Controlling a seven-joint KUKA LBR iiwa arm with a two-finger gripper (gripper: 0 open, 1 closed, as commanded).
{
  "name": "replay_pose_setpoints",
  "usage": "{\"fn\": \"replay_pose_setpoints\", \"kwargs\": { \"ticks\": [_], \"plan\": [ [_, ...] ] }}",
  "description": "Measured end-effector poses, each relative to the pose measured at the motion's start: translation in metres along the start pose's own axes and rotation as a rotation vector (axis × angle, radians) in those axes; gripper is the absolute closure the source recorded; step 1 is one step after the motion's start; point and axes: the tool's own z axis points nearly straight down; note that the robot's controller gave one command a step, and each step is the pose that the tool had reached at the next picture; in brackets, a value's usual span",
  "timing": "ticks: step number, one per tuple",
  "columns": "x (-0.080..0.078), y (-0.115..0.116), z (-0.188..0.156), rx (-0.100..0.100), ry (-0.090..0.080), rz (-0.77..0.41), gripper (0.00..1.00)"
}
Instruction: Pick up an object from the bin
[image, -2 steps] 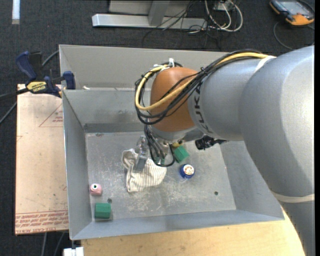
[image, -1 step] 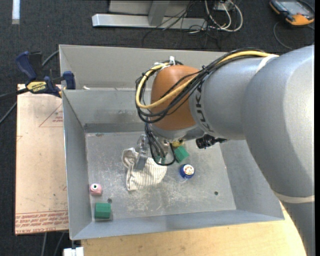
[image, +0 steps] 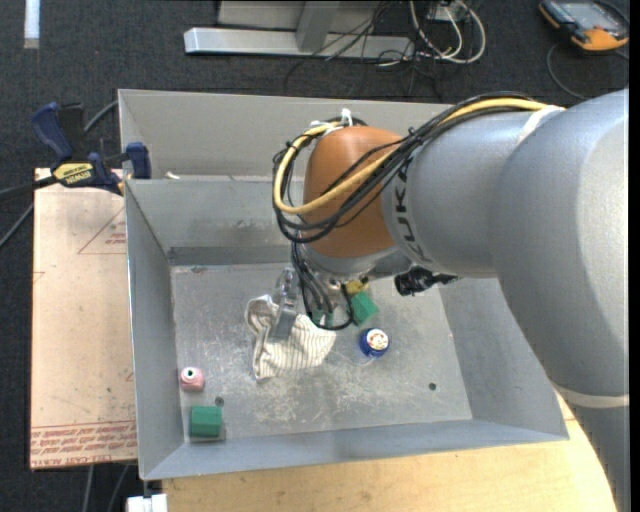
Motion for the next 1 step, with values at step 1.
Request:
{"fn": "replay_pose_setpoints", "kwargs": {
  "ticks": [1],
  "plan": [
    [0.0006,-0.0002,-0.0197,0.000,0.001,-0.001,1.00]
  ]
}}
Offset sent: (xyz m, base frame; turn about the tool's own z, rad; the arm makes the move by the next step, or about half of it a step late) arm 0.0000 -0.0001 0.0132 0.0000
